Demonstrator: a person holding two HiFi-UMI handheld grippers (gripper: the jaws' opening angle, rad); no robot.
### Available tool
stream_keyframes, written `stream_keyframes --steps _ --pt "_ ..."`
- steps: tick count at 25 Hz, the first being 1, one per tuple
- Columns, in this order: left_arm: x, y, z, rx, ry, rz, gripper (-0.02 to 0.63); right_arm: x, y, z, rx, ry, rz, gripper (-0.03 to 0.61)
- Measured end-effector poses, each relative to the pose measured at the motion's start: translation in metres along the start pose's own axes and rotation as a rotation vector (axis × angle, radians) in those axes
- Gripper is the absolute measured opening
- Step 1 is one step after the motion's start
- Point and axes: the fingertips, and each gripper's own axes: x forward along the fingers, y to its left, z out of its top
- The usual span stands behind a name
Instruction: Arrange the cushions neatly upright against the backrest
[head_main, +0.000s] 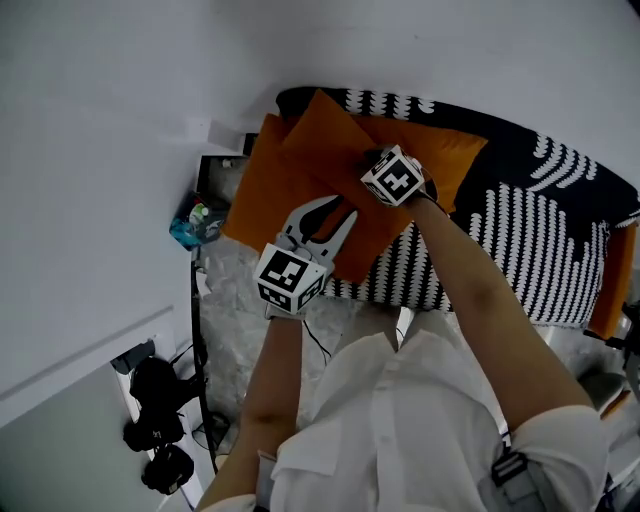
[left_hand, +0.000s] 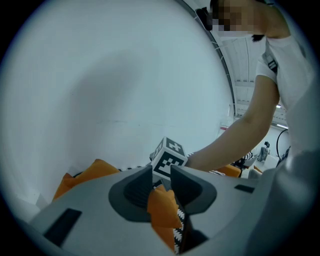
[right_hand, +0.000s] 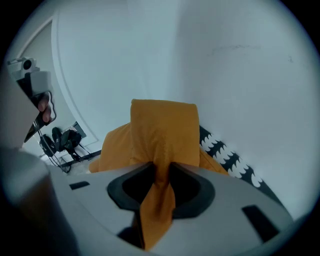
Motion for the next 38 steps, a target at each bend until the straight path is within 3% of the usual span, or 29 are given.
stream_keyframes --steps 7,11,14,20,26,38 --pt "0.001 -0.023 0.005 -0.003 -0.023 -0.02 0.123 -0.047 0.019 -0.001 -0.166 -0.049 -0.07 0.103" --pt "0.005 -0.048 0.009 0.008 -0.028 -0.052 0.123 -0.095 0.021 -0.013 -0.158 -0.097 -0.116 0.098" --pt "0.017 -0.075 0.021 0.033 -0.03 -0.086 0.123 -0.144 0.016 -0.033 -0.09 -0.158 -0.158 0.095" --pt "0.053 -0.153 0.043 0.082 -0.036 -0.176 0.121 -0.246 -0.003 -0.099 0.043 -0.253 -0.271 0.086" --pt "0.091 -0.254 0.056 0.129 -0.039 -0.285 0.12 -0.341 -0.01 -0.178 0.065 -0.264 -0.366 0.079" --pt "0.161 -0.416 0.054 0.127 -0.043 -0.369 0.118 -0.473 -0.029 -0.32 -0.113 -0.124 -0.426 0.069"
